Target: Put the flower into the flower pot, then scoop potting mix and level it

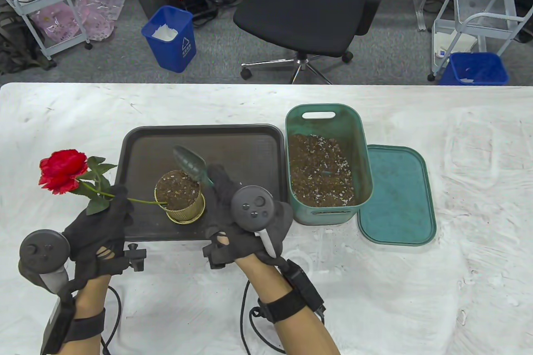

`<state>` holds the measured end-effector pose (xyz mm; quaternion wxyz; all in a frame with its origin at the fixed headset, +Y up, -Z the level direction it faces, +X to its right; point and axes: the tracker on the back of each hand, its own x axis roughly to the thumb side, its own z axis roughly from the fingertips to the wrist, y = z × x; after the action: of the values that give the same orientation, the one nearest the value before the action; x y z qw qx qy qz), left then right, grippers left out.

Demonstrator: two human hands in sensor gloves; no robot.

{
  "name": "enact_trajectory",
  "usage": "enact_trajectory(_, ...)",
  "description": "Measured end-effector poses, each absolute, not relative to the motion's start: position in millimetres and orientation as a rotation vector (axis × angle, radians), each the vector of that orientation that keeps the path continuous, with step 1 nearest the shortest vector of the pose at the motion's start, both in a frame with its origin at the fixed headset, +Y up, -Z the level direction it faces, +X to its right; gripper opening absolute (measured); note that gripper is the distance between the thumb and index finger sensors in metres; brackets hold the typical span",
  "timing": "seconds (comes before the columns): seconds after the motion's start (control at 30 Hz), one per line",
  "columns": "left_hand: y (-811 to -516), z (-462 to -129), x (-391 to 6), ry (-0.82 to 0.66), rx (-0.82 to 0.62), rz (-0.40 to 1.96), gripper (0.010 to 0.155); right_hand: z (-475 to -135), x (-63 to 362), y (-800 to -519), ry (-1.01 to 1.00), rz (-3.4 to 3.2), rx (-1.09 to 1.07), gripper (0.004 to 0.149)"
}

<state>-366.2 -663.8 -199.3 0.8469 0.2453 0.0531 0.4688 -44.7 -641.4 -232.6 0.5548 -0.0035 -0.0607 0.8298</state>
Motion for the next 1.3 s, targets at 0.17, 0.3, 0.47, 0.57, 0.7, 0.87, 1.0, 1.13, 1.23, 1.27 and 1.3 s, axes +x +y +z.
enact_trajectory(0.17, -664, -199, -365, 0.104, 0.518, 0.989, 0.041, -229, -48, -681, -0.014, 1.677, -0.171, 0.047)
enact_trajectory(0.3, -663, -199, -365, 0.100, 0.521, 0.980, 0.041, -230, -51, -689, 0.022, 1.683, -0.166, 0.048)
enact_trajectory(0.47, -664, -198, -364, 0.099, 0.523, 0.979, 0.041, -232, -55, -701, 0.070, 1.753, -0.173, 0.048)
enact_trajectory(0.57, -664, -198, -364, 0.099, 0.522, 0.982, 0.041, -232, -56, -702, 0.055, 1.807, -0.170, 0.048)
enact_trajectory(0.7, -664, -198, -363, 0.097, 0.520, 0.987, 0.041, -231, -59, -697, 0.025, 1.984, -0.099, 0.055)
enact_trajectory(0.87, -664, -198, -363, 0.095, 0.518, 0.995, 0.041, -228, -66, -695, -0.090, 2.219, 0.016, 0.061)
enact_trajectory(1.0, -665, -198, -363, 0.095, 0.516, 0.999, 0.041, -225, -69, -692, -0.170, 2.214, 0.111, 0.058)
enact_trajectory(1.13, -665, -198, -363, 0.098, 0.515, 1.004, 0.041, -218, -77, -688, -0.235, 2.262, 0.232, 0.059)
enact_trajectory(1.23, -665, -198, -362, 0.098, 0.515, 1.006, 0.041, -214, -86, -691, -0.256, 2.353, 0.284, 0.059)
enact_trajectory(1.27, -665, -198, -362, 0.098, 0.516, 1.006, 0.041, -213, -88, -693, -0.285, 2.380, 0.286, 0.058)
enact_trajectory(1.3, -665, -198, -363, 0.098, 0.516, 1.005, 0.041, -213, -90, -694, -0.292, 2.400, 0.293, 0.057)
